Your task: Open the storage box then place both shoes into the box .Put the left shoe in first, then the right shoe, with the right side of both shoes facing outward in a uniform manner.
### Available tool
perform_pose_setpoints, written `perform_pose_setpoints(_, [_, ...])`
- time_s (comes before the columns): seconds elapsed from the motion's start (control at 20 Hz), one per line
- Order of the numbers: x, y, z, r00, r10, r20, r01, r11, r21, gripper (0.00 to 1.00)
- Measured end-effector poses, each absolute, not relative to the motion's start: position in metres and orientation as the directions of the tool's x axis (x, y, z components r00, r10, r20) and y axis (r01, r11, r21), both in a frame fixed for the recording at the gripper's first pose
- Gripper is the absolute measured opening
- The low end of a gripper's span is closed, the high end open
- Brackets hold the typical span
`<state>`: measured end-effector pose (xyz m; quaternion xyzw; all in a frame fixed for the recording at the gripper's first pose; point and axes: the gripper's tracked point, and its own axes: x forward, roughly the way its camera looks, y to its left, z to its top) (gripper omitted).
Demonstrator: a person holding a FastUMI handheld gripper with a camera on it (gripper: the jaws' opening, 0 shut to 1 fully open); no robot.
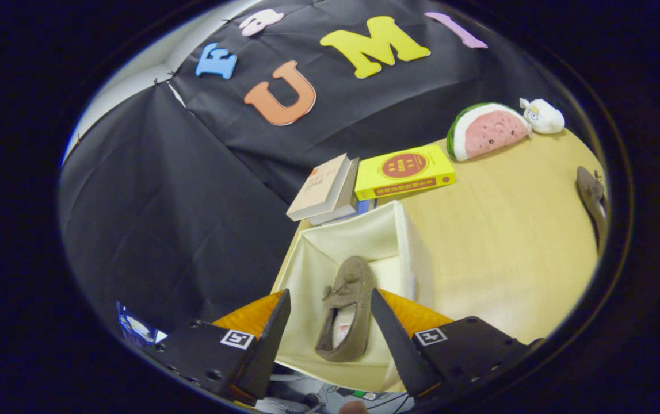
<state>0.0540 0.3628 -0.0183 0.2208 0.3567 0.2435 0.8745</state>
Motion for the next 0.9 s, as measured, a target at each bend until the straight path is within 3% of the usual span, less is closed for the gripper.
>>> perform_pose_setpoints(0.2, [0.053, 0.265, 0.002, 0.702, 0.533, -0.472, -0.344, 0.834, 0.43, 0.86])
perform_pose_setpoints(0.3, [0.057, 0.208, 0.01, 0.744, 0.49, -0.454, -0.352, 0.866, 0.356, 0.92])
perform_pose_setpoints(0.6, [0.085, 0.028, -0.003, 0.847, 0.282, -0.45, -0.247, 0.96, 0.136, 0.91])
perform_pose_setpoints(0.9, [0.097, -0.085, -0.072, 0.809, 0.098, -0.58, -0.131, 0.991, -0.016, 0.92])
